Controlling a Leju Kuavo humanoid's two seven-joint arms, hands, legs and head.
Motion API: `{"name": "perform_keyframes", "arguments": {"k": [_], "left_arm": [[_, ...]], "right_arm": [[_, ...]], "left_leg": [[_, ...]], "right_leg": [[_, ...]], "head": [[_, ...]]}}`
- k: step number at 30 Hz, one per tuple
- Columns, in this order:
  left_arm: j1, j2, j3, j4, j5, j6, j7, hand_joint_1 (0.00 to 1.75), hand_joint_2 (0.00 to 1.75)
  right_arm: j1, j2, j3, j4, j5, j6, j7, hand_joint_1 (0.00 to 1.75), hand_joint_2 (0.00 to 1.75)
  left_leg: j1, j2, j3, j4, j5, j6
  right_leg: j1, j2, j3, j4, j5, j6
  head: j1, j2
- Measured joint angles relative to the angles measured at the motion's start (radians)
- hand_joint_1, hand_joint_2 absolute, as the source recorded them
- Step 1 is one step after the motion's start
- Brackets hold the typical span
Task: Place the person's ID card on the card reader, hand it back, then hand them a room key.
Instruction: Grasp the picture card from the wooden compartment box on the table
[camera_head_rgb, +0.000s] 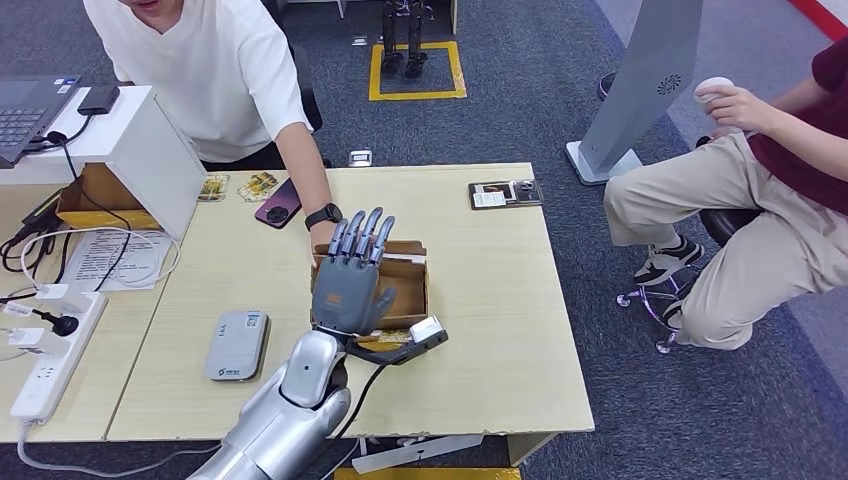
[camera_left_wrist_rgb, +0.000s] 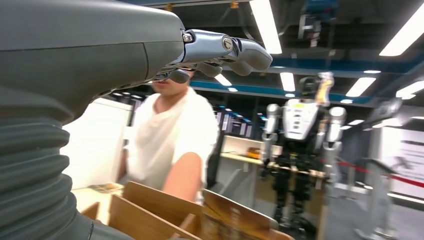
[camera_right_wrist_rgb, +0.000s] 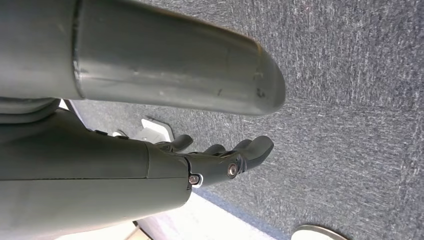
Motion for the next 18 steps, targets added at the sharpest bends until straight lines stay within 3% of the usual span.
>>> {"name": "perform_keyframes", "arguments": {"k": [7, 18], "left_arm": [[0.001, 0.011, 0.058, 0.0, -0.025, 0.0, 0.021, 0.0, 1.75], [0.002, 0.013, 0.082, 0.005, -0.02, 0.0, 0.008, 0.0, 1.75]], "right_arm": [[0.001, 0.0, 0.008, 0.0, -0.001, -0.001, 0.003, 0.0, 0.0], [0.001, 0.0, 0.018, 0.0, 0.0, -0.001, 0.004, 0.0, 0.0]], "left_leg": [[0.0, 0.0, 0.0, 0.0, 0.0, 0.0], [0.0, 0.0, 0.0, 0.0, 0.0, 0.0]], "right_leg": [[0.0, 0.0, 0.0, 0.0, 0.0, 0.0], [0.0, 0.0, 0.0, 0.0, 0.0, 0.0]], "head": [[0.0, 0.0], [0.0, 0.0]]}}
